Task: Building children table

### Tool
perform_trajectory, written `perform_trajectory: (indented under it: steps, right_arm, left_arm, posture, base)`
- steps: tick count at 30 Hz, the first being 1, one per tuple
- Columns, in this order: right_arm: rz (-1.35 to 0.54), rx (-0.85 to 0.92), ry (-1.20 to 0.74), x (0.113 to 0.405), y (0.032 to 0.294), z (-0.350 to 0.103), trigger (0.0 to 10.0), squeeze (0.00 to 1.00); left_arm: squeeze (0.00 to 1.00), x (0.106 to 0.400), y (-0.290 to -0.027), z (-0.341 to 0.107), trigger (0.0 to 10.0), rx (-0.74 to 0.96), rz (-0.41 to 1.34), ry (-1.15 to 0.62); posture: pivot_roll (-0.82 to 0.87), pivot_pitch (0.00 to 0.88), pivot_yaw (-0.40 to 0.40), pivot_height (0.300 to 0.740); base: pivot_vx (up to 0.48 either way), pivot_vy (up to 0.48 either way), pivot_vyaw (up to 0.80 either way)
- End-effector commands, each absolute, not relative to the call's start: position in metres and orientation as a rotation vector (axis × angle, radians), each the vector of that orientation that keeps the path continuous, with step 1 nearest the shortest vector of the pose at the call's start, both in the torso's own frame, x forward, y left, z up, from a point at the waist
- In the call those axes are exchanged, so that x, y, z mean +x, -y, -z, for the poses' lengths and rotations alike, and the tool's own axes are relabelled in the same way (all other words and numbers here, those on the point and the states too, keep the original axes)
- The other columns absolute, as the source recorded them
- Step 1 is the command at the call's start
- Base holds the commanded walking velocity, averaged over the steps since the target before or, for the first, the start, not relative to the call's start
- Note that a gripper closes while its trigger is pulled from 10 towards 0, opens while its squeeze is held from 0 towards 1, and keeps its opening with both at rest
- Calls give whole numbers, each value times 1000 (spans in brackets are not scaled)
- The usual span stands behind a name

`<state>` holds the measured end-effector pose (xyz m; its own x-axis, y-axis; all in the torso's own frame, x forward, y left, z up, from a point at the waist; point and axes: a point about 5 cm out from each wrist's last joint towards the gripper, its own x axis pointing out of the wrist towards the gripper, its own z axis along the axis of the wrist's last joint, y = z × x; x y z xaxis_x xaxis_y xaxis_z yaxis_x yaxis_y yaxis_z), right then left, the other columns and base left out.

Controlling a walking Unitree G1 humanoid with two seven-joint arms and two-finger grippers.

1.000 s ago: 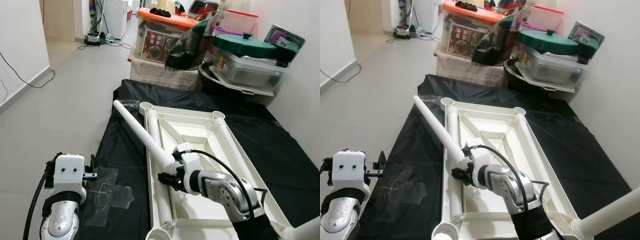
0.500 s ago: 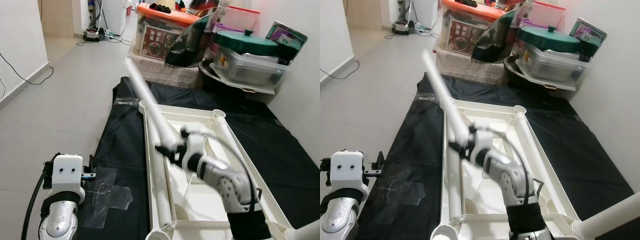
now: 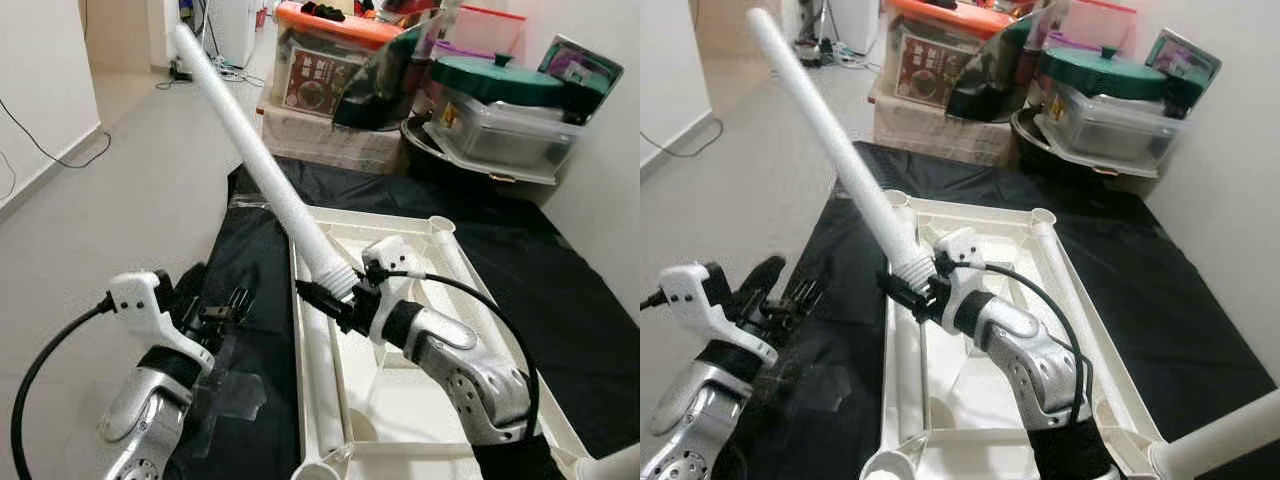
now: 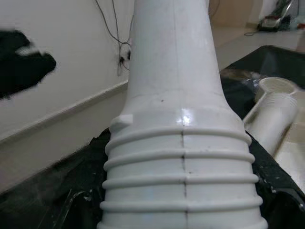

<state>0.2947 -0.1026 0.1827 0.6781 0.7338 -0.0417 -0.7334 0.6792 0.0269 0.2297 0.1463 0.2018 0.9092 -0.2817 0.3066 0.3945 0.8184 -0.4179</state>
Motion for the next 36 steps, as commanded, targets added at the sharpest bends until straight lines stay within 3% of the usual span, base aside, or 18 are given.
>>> perform_trajectory:
  steps: [1,15,27,31,32,36]
  right_arm:
    - [-855,-64,-14,293,110,-176,0,0]
    - [-1085,-147,16,267,108,-164,0,0]
    - [-1182,-216,-2,258,111,-150,0,0]
    - [-1194,-213,10,257,113,-150,0,0]
    - [-1196,-212,12,256,114,-150,0,0]
    - [-1200,-213,17,255,113,-149,0,0]
  left_arm:
    - [0,232,-146,-211,10000,-540,481,260]
    - [0,250,-155,-216,10000,-689,504,291]
    - [0,271,-177,-236,10000,-735,509,363]
    - [0,276,-192,-233,10000,-748,428,371]
    - [0,276,-196,-232,0,-758,394,375]
    - [0,276,-204,-231,0,-768,339,398]
  posture:
    - [110,0,-155,740]
    - [87,0,-145,740]
    - [78,0,-137,740]
    - [74,0,-132,740]
    - [73,0,-131,740]
    - [79,0,-134,740]
  base:
    - [0,0,0]
    - [0,0,0]
    - [0,0,0]
    - [0,0,0]
    - [0,0,0]
    - [0,0,0]
